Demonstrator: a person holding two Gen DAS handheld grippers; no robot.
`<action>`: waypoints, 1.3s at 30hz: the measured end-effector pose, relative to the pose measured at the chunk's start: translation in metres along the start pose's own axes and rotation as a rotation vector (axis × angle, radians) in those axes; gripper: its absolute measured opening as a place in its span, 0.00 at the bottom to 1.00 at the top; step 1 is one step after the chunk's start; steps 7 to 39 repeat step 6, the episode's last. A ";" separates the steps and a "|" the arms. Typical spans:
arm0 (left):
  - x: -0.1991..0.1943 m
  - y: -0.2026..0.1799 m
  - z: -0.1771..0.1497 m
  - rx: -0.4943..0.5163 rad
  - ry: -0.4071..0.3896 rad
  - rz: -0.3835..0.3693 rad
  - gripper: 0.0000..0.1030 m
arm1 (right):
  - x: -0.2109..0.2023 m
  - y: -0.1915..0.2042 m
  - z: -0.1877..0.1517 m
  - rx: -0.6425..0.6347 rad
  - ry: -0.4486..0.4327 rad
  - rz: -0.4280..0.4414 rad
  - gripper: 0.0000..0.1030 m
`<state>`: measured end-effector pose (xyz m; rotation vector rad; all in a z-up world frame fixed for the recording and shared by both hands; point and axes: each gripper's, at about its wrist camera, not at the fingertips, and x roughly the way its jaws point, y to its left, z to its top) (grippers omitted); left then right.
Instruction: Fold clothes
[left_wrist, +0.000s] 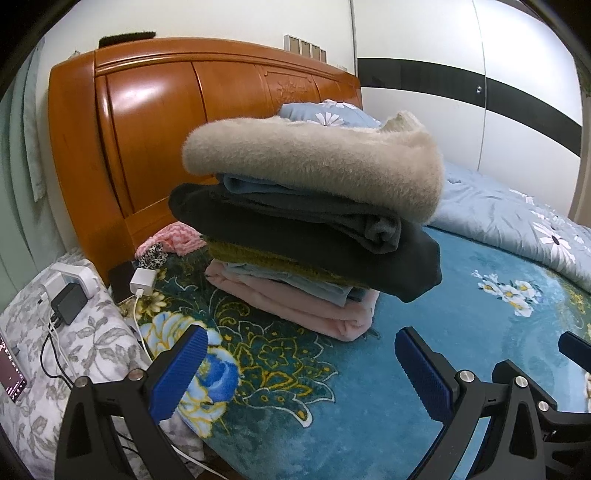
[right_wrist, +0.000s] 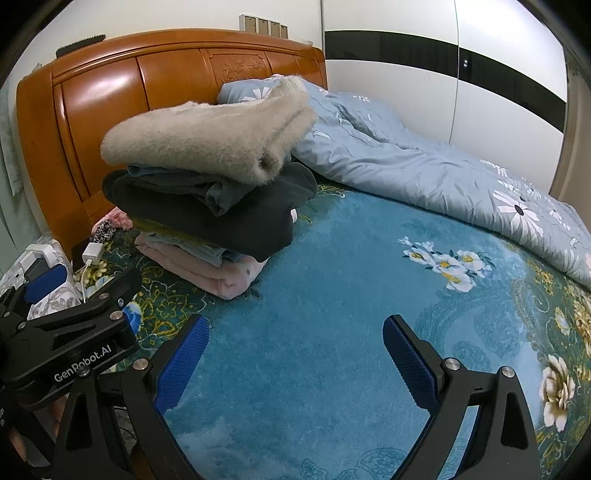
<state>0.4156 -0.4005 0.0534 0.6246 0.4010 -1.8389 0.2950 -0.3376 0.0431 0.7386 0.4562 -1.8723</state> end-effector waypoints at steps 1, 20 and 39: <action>-0.001 0.000 0.000 0.001 -0.007 0.005 1.00 | 0.000 0.000 0.000 0.001 -0.001 0.000 0.93; -0.001 -0.001 0.000 0.008 -0.012 0.011 1.00 | 0.001 0.000 -0.001 0.005 0.002 -0.004 0.93; -0.001 -0.001 0.000 0.008 -0.012 0.011 1.00 | 0.001 0.000 -0.001 0.005 0.002 -0.004 0.93</action>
